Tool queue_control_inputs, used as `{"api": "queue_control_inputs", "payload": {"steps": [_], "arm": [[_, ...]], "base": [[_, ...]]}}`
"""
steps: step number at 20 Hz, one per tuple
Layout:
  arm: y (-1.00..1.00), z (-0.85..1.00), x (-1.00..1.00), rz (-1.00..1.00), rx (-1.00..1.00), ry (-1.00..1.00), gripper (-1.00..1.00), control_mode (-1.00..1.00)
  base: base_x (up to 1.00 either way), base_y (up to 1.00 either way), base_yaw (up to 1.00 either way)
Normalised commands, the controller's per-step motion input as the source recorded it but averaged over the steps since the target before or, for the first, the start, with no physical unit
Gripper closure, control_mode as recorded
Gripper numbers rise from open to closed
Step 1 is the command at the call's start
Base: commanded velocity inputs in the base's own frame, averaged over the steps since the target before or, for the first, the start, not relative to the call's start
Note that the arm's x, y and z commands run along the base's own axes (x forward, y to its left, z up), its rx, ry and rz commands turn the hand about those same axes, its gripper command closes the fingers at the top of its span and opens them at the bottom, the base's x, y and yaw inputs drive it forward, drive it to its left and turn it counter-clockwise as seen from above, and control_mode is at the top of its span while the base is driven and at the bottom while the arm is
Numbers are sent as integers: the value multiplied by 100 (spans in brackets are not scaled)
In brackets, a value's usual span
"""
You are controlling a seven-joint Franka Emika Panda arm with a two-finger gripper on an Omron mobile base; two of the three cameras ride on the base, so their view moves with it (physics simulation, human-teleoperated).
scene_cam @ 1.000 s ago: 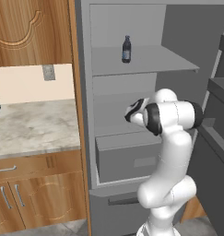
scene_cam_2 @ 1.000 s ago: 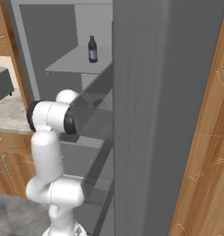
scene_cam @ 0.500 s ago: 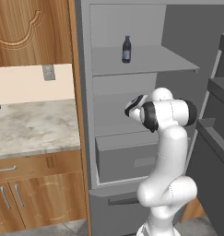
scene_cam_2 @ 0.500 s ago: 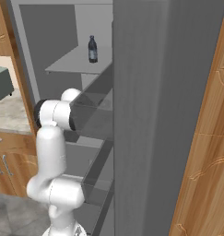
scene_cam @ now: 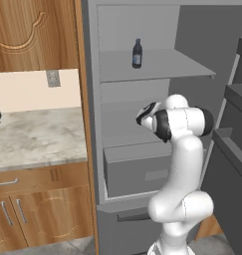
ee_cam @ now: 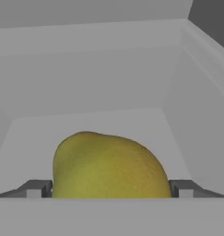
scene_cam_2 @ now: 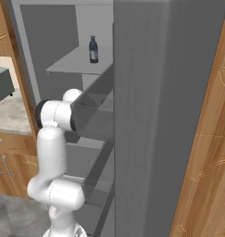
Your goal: Move the pear and bottled drink from the second highest shelf to the top shelf to make space. Then, place the pitcher from the counter on the cleared second highest shelf.
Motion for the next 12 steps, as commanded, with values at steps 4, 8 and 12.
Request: {"api": "queue_control_inputs", "payload": {"steps": [4, 8, 12], "arm": [[19, 0, -74, 0, 0, 0, 100, -100], [26, 10, -100, 0, 0, -2, 100, -100], [25, 46, -100, 0, -2, -10, 100, -100]], "base": [[0, 0, 0], [0, 0, 0], [0, 0, 0]]}}
